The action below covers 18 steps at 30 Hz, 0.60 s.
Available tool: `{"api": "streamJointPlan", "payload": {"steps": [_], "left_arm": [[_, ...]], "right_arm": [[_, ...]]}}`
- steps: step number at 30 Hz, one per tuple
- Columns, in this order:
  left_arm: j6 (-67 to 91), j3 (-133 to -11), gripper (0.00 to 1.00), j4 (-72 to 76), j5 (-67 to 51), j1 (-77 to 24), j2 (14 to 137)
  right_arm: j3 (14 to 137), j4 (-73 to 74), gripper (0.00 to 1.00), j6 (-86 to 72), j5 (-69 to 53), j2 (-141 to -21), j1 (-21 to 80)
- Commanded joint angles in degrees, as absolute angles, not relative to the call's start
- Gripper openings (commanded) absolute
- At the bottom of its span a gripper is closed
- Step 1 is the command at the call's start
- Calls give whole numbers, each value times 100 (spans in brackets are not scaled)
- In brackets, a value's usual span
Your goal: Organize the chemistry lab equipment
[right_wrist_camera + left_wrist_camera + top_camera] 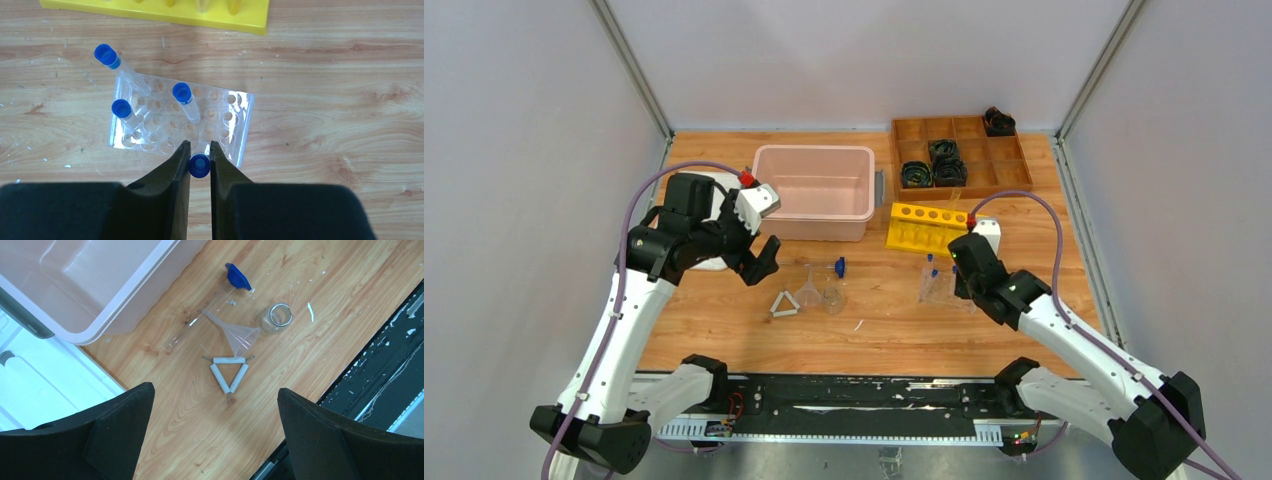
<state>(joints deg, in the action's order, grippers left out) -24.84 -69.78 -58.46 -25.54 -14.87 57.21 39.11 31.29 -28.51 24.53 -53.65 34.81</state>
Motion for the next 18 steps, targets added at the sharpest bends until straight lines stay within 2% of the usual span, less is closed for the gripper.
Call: {"api": "streamJointPlan", "payload": {"steps": [1, 18], "left_arm": [[-2431, -7106, 100, -5801, -2548, -1521, 5719], [-2463, -7135, 100, -5796, -2549, -1521, 5687]], "right_arm": [[3792, 3133, 0, -2873, 2680, -5298, 3336], [3606, 2604, 0, -2844, 2650, -5699, 3137]]}}
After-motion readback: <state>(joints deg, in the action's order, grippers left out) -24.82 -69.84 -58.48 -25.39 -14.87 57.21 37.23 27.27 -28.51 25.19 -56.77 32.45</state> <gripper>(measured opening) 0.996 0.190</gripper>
